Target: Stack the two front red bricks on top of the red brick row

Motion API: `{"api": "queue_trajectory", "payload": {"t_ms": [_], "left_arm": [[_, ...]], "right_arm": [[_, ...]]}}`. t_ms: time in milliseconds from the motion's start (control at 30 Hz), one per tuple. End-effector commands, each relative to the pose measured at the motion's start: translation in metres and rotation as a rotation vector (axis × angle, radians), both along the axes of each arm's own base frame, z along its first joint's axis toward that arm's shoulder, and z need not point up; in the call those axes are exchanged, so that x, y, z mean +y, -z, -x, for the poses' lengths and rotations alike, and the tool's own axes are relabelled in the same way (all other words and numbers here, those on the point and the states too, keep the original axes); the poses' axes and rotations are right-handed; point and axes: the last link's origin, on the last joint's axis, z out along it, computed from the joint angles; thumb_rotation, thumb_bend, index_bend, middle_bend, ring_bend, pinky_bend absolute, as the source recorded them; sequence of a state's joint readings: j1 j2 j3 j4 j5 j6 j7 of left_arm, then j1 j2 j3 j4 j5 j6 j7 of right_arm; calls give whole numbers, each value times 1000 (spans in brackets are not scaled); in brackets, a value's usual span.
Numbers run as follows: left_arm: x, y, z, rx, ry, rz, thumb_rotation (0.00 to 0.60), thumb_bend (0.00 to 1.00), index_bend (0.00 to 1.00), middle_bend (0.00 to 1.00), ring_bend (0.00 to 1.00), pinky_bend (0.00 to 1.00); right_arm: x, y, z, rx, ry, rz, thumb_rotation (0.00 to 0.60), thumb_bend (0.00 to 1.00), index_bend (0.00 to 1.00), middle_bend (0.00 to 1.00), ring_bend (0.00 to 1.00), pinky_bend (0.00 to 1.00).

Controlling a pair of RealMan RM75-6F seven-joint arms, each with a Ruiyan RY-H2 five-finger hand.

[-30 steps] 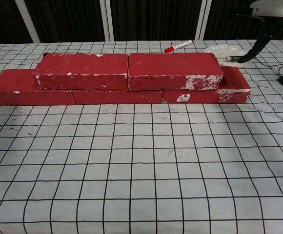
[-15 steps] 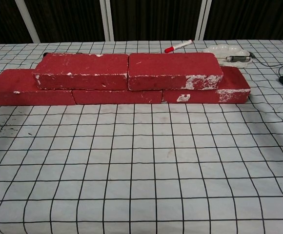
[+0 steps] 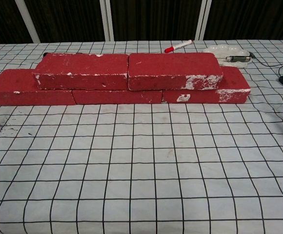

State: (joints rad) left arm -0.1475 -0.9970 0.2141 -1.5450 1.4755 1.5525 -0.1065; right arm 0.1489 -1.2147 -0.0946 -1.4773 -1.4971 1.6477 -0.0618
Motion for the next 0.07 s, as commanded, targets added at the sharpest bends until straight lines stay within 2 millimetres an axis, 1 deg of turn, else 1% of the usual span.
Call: {"api": "queue_trajectory", "payload": {"t_ms": [33, 67], "left_arm": [[-5, 2, 3, -11, 5, 0, 600, 48, 86, 120, 0, 27], [-5, 3, 4, -6, 9, 6, 600, 48, 86, 120, 0, 26]], "right_arm": [[6, 0, 3, 17, -12, 1, 600, 0, 0, 11, 0, 141], [7, 0, 3, 18, -17, 6, 600, 0, 0, 11, 0, 141]]}}
